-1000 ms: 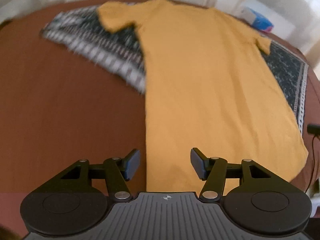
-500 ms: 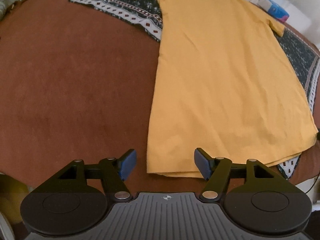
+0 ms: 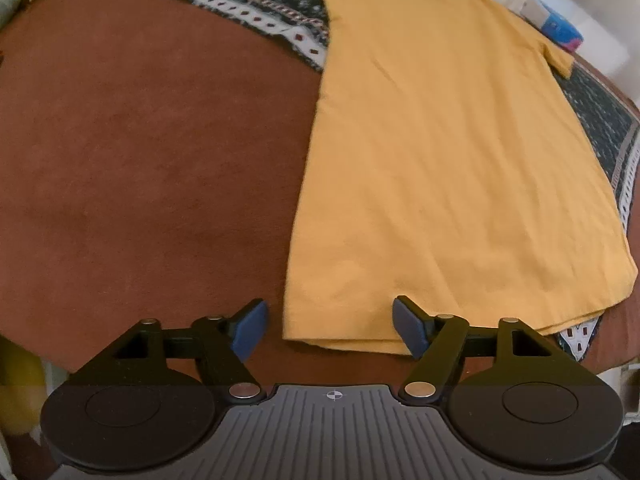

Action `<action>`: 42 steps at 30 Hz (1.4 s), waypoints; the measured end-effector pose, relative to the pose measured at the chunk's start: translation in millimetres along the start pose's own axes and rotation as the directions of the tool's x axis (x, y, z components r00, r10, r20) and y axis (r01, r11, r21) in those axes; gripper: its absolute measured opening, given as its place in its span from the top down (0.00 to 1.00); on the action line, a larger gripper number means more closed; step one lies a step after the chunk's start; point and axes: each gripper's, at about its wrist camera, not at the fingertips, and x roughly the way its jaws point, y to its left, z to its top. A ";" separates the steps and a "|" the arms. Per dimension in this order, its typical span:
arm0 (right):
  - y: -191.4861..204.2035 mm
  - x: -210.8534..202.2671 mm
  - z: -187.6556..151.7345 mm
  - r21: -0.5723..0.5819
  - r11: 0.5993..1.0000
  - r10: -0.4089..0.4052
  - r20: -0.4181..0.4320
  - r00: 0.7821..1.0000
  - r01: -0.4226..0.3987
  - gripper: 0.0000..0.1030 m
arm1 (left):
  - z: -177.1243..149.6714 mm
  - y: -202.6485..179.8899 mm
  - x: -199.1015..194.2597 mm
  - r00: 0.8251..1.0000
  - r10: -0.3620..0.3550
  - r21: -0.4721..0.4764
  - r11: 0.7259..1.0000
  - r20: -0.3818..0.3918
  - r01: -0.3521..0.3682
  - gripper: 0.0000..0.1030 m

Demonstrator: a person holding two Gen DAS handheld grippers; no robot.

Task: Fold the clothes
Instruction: 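Pinch the hem with the left gripper while the right gripper pinches it too, tugging straight, then open both grippers and move them to the shirt's sleeve side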

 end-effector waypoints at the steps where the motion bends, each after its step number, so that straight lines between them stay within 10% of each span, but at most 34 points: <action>1: -1.8 9.7 -1.1 0.005 1.000 0.003 -0.007 1.000 -0.003 0.42 | -1.1 -0.7 0.0 1.000 0.001 0.010 1.000 0.002 -0.001 0.22; 8: -5.6 44.9 -8.4 0.072 0.996 0.047 -0.024 0.999 -0.045 0.52 | -4.0 -6.0 -0.3 0.999 0.032 0.021 0.999 0.038 -0.032 0.30; 10: -3.3 49.0 -8.0 0.072 0.995 0.068 -0.040 0.997 -0.065 0.65 | -3.4 -9.0 -1.7 0.998 0.043 0.038 0.998 0.053 -0.045 0.80; 12: -3.7 48.8 -5.1 0.096 0.991 0.094 -0.040 0.995 -0.090 0.88 | -1.4 -8.2 -3.7 0.998 0.015 0.031 0.999 0.055 -0.017 0.96; 26: -8.2 36.5 -11.2 0.112 0.986 0.137 -0.114 0.984 -0.125 0.95 | -6.1 -9.9 -8.7 1.000 0.005 0.104 0.995 0.025 -0.007 0.96; 31: -13.3 43.0 -13.2 0.153 0.982 0.130 -0.139 0.982 -0.109 0.92 | 0.4 -7.0 -8.9 1.000 0.023 0.096 0.995 -0.007 -0.023 0.47; 33: -13.3 36.8 -7.7 0.140 0.986 0.111 -0.157 0.981 -0.089 0.80 | 10.3 -6.9 -20.8 1.000 0.020 0.095 0.995 0.015 -0.021 0.47; 42: -30.6 -19.9 109.2 0.029 1.000 -0.015 0.143 0.990 0.011 0.69 | 101.0 -66.5 -60.5 0.949 -0.158 0.191 0.976 0.274 0.108 0.44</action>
